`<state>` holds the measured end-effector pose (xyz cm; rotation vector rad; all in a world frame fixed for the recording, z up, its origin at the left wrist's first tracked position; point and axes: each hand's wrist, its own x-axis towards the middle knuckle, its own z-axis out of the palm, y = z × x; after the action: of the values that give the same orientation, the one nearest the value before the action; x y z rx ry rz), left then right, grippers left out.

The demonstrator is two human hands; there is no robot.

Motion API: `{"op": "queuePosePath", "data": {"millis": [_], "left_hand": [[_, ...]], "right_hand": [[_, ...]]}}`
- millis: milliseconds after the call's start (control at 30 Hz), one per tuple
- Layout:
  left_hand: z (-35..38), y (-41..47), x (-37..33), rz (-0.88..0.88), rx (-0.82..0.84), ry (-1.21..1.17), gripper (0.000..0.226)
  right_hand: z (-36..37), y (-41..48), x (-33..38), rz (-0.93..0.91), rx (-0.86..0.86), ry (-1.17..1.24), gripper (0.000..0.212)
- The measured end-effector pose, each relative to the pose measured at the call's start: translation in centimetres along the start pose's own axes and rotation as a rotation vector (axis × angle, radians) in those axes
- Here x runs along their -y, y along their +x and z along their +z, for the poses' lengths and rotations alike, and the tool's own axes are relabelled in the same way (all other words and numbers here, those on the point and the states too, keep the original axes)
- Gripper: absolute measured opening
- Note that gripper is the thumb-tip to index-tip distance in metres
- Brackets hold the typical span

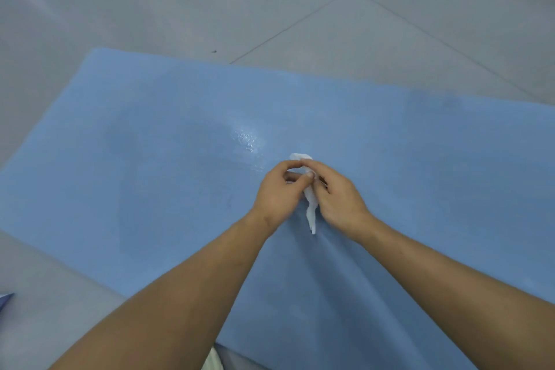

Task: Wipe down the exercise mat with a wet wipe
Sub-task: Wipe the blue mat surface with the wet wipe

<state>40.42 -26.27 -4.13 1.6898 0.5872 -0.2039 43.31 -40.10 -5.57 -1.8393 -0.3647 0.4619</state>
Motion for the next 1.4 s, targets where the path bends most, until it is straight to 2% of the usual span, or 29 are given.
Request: {"op": "queuePosePath", "data": {"millis": [67, 167, 300, 367, 500, 567, 667, 733, 833, 933, 1000, 1133, 1233, 1333, 1400], "left_hand": [[-0.1, -0.3, -0.7, -0.056, 0.004, -0.097, 0.029], [-0.6, -0.6, -1.3, -0.112, -0.026, -0.166, 0.025], [-1.5, -0.9, -1.5, -0.148, -0.044, -0.234, 0.011], [-1.8, -1.1, -1.5, -0.144, -0.039, -0.314, 0.008], [-2.3, -1.4, -1.4, -0.169, -0.038, -0.454, 0.004], [-2.6, -1.3, -1.4, -0.184, -0.049, -0.468, 0.011], [-2.9, -1.0, -1.6, -0.171, -0.106, -0.452, 0.024], [-3.1, -0.9, -1.7, -0.148, -0.139, -0.42, 0.027], [-3.1, -0.8, -2.0, -0.114, -0.122, -0.381, 0.029], [-3.1, -0.9, -1.9, -0.102, -0.056, -0.351, 0.03], [-3.3, -0.9, -1.7, -0.12, -0.056, -0.344, 0.029], [-4.3, -0.8, -0.8, -0.224, -0.183, -0.299, 0.031], [-5.3, -0.6, -0.1, -0.27, -0.287, -0.144, 0.03], [-5.2, -0.8, 0.2, -0.208, -0.423, 0.099, 0.027], [-5.0, -1.0, -0.1, -0.215, -0.407, 0.047, 0.022]], "right_hand": [[0.1, 0.2, 0.4, 0.072, -0.073, 0.12, 0.052], [-0.2, 0.5, 0.6, 0.135, -0.103, 0.191, 0.057], [-0.7, 1.0, 0.9, 0.262, -0.12, 0.177, 0.024], [-0.5, 1.0, 1.0, 0.265, -0.133, 0.18, 0.016], [0.1, 1.0, 1.2, 0.274, -0.168, 0.22, 0.016], [0.4, 1.2, 1.2, 0.283, -0.19, 0.195, 0.015], [0.6, 1.5, 1.3, 0.316, -0.263, 0.181, 0.013], [0.5, 1.7, 1.6, 0.344, -0.303, 0.27, 0.013], [0.3, 1.7, 2.1, 0.38, -0.224, 0.451, 0.015], [0.3, 1.6, 1.8, 0.368, -0.112, 0.37, 0.02], [0.4, 1.6, 1.6, 0.371, -0.144, 0.308, 0.016], [0.3, 1.8, 1.7, 0.39, -0.24, 0.302, 0.017], [0.2, 2.1, 2.1, 0.37, -0.244, 0.353, 0.014], [0.6, 2.4, 2.8, 0.272, -0.273, 0.325, 0.019], [1.1, 2.6, 3.7, 0.164, -0.255, 0.278, 0.021]]}}
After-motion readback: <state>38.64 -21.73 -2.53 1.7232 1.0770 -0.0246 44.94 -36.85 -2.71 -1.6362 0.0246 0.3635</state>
